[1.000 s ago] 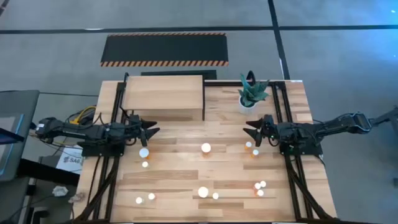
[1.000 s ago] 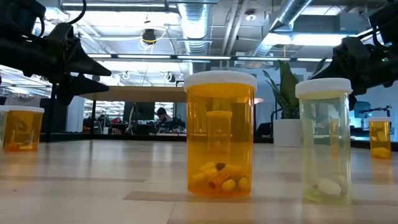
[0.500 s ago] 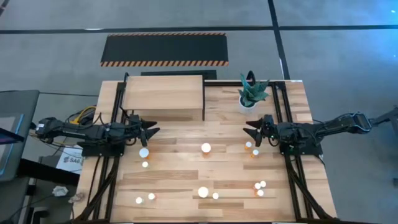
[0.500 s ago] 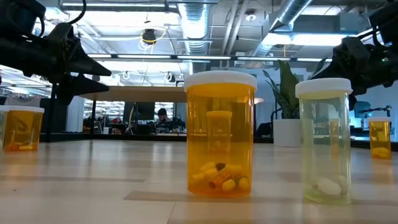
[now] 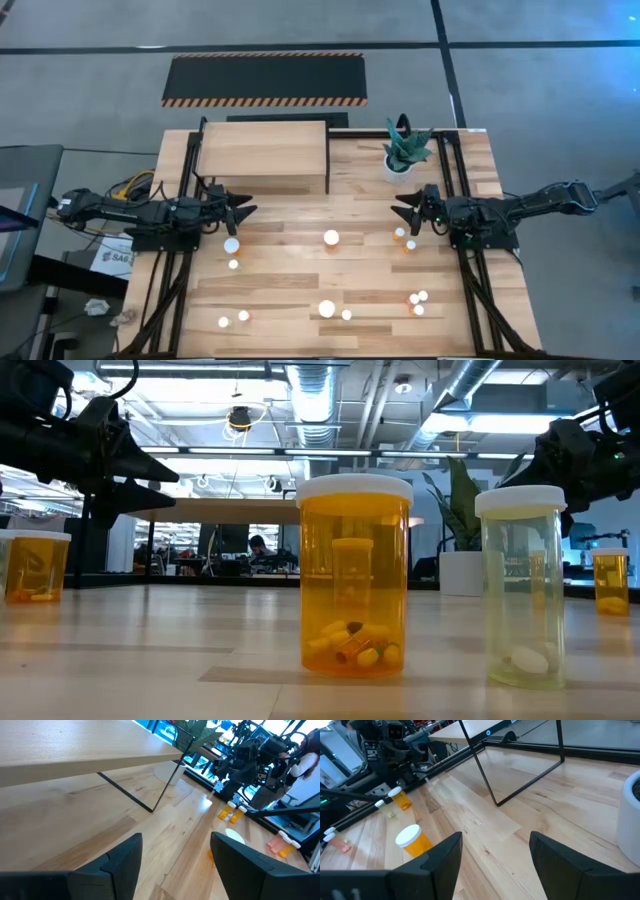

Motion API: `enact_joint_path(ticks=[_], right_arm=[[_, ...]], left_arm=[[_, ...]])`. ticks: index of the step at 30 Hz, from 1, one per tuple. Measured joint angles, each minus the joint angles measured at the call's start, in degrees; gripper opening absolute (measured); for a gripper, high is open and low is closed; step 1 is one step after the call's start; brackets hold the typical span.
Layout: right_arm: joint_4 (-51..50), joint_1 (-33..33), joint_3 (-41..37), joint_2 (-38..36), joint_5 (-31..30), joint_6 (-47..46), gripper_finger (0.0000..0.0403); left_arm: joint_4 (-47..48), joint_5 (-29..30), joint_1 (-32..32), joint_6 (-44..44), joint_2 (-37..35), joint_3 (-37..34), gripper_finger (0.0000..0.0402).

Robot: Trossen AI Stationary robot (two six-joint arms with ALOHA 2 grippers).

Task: Pick and place medicine bottles onto shelf by color

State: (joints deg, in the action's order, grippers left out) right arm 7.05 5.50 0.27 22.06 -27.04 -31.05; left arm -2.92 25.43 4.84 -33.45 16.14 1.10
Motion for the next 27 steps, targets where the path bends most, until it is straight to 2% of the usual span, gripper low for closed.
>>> enact_joint_path(ticks=[27], right_arm=[[0.0,0.0,0.0,0.0,0.0,0.0,0.0256]], left_arm=[[0.0,0.8,0.0,0.6,0.0,0.0,0.0222]])
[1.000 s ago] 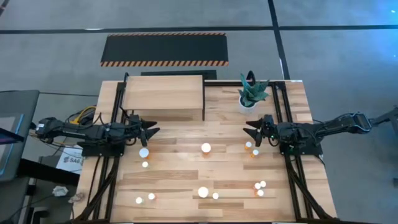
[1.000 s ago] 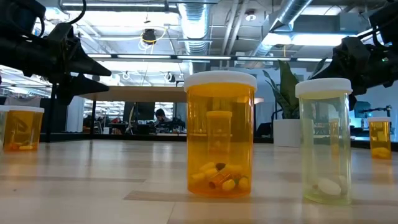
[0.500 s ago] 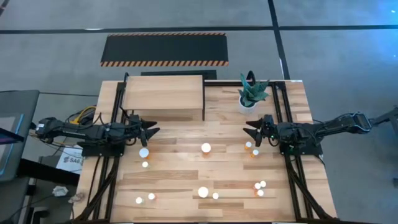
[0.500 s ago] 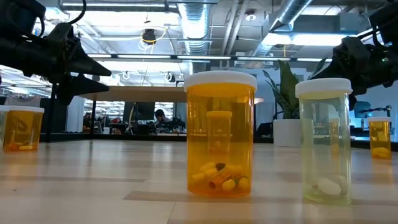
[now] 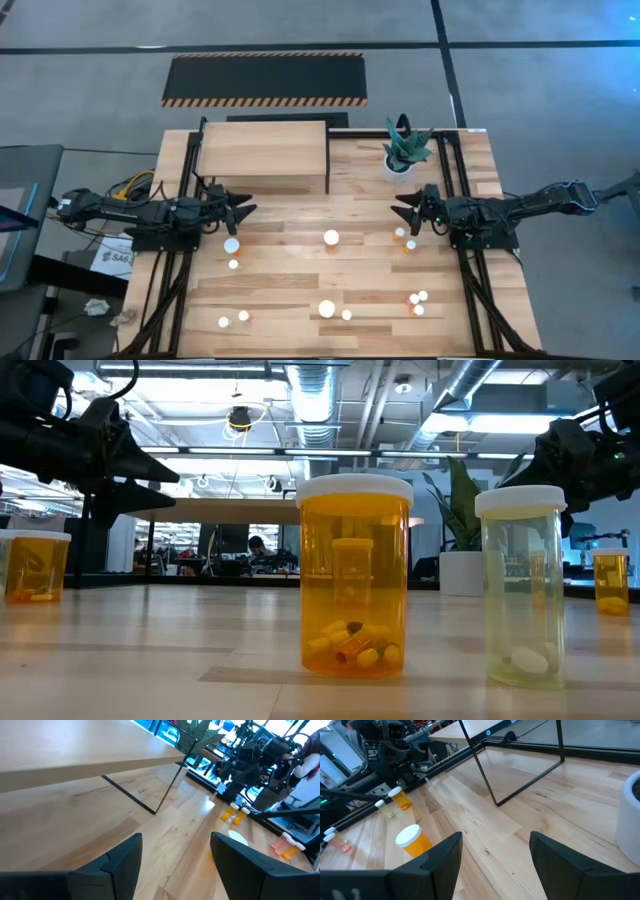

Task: Pick and place medicine bottles onto shelf by color
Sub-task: Put the top left large orange pill bottle on the shelf

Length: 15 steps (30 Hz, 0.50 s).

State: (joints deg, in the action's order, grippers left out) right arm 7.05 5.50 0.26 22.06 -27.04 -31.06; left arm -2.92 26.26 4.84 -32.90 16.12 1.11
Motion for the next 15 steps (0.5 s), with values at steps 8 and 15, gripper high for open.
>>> enact_joint_path(ticks=[8,15], right_arm=[[0.0,0.0,0.0,0.0,0.0,0.0,0.0256],[0.0,0.0,0.0,0.0,0.0,0.0,0.0256]], left_arm=[[-0.1,2.8,0.0,-1.2,0.0,0.0,0.0222],[-0.2,4.0,0.0,-0.9,0.0,0.0,0.0222]])
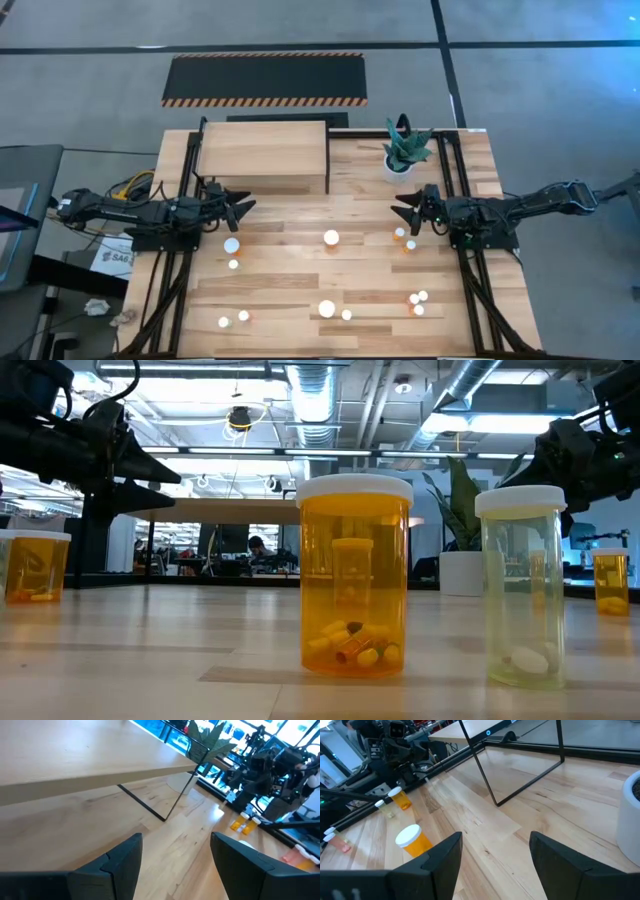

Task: Pick and place medicine bottles onto shelf by color
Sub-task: Put the top left large orange pill bottle on the shelf

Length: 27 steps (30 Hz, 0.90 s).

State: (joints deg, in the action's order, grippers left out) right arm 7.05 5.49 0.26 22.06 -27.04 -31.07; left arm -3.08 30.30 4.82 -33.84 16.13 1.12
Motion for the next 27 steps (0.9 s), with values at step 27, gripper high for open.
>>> enact_joint_path(ticks=[27], right_arm=[[0.0,0.0,0.0,0.0,0.0,0.0,0.0256]], left_arm=[[-0.2,4.5,0.0,6.0,0.0,0.0,0.0222]])
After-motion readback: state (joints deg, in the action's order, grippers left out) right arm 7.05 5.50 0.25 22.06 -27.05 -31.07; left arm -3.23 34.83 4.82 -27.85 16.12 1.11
